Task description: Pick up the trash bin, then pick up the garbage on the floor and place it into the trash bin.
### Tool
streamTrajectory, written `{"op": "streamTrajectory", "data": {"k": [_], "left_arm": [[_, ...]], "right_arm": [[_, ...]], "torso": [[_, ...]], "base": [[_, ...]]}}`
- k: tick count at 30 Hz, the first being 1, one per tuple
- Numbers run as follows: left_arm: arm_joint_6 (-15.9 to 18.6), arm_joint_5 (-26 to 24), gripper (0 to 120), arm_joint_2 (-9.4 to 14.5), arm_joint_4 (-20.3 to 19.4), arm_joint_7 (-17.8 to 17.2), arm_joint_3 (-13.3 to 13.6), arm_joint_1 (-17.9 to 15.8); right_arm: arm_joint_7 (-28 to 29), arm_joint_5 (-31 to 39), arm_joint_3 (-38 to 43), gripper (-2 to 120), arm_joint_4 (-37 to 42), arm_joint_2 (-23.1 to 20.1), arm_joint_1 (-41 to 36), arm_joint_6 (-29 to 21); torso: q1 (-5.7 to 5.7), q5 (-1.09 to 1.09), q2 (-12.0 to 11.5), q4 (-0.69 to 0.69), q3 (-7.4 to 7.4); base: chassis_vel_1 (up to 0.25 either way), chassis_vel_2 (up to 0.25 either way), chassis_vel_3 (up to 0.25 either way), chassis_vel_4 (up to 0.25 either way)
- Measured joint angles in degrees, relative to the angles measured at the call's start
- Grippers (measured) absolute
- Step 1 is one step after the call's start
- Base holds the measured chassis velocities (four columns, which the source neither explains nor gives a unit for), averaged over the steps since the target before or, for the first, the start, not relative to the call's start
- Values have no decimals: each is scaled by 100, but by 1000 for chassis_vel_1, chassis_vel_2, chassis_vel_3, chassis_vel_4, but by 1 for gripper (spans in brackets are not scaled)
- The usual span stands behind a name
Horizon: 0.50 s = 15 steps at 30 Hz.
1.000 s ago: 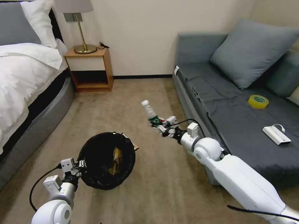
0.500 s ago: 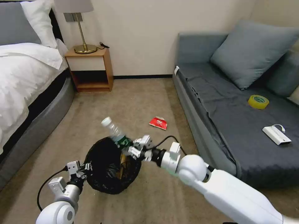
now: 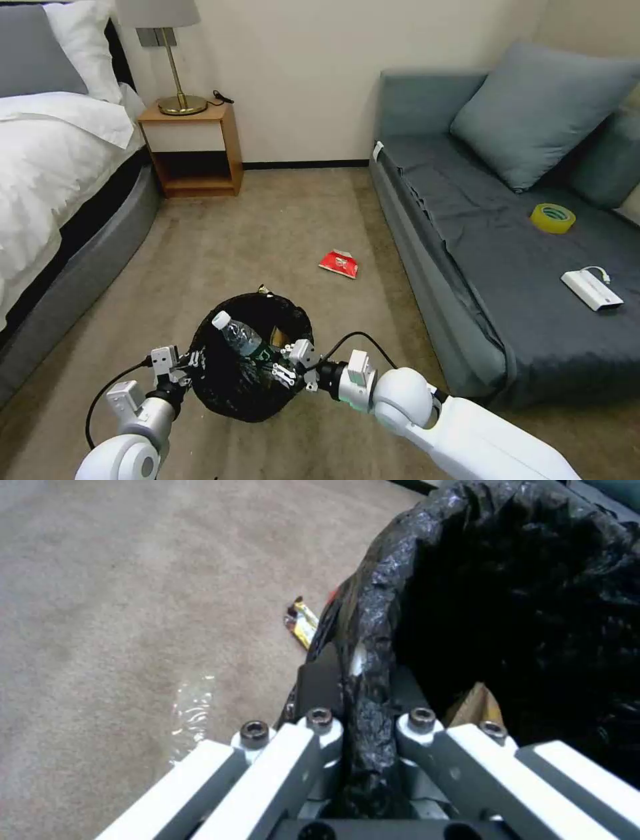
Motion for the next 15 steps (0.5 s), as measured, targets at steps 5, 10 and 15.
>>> {"op": "streamTrajectory", "data": {"k": [5, 10, 15], "left_arm": [[68, -13, 4, -13, -143, 17, -10, 86], [87, -19, 4, 8, -205, -1, -15, 109], [73, 32, 4, -91, -215, -120, 3, 12]], "right_arm": [[20, -136, 27, 26, -54, 52, -195, -38], [161, -165, 217, 45, 67, 73, -428, -150], [203, -285, 500, 63, 290, -85, -629, -173]], "torso": [[0, 1, 0, -1, 1], [0, 0, 0, 0, 0], [0, 0, 0, 0, 0]], "base": [[0, 0, 0, 0], [0, 0, 0, 0], [0, 0, 0, 0]]}}
